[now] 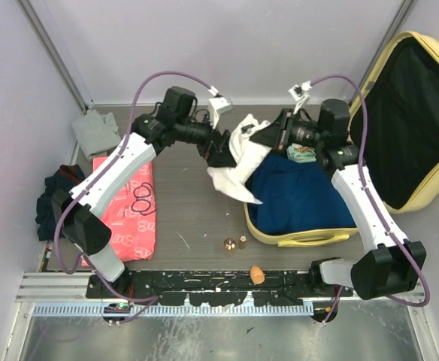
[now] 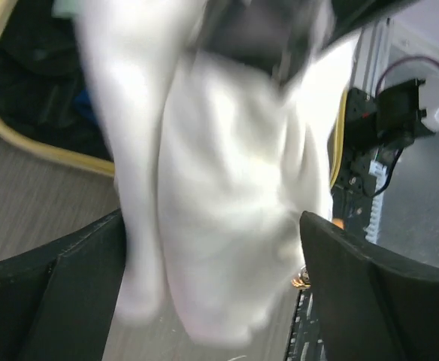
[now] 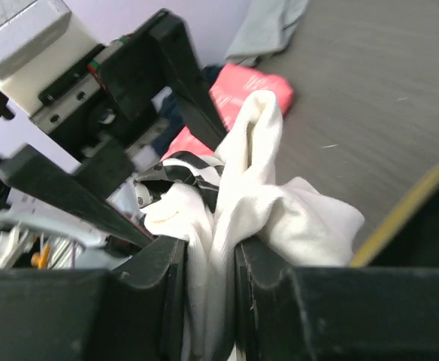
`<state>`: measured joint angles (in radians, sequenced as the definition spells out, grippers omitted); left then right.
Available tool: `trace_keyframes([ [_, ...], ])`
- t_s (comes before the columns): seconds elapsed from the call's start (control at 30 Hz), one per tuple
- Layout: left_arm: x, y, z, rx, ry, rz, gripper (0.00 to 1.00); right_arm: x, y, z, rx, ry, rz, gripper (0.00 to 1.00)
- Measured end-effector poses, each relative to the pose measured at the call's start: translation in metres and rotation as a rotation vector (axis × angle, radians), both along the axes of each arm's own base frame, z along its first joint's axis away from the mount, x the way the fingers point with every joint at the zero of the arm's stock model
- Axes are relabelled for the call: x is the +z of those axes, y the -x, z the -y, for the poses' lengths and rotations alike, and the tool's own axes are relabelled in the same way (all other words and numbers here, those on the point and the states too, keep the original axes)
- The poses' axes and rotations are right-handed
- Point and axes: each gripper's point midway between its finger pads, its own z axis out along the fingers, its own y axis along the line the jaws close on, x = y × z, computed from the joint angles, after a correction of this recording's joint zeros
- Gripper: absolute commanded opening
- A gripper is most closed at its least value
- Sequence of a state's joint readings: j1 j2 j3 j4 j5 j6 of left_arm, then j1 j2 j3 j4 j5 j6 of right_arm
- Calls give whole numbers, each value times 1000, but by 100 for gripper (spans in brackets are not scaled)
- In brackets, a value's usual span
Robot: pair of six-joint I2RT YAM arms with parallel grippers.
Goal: Pack the luggage
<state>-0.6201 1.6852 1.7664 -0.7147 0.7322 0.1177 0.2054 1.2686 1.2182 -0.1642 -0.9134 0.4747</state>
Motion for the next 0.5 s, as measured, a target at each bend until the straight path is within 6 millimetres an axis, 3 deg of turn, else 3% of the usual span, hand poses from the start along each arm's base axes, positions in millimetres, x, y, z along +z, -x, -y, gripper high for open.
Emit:
trace_keyframes([
  [0.07,2,-15,-12,52,13,-8,98,1,-17,23,-89,-11,-7,1],
  [0.3,0,-57,-79,278,0,1,98,5,-72,135,-500,-27,17,0],
  [0.5,-3,-60,-106,382,-28,42,98,-2,-95,176,-720,60,85,1],
])
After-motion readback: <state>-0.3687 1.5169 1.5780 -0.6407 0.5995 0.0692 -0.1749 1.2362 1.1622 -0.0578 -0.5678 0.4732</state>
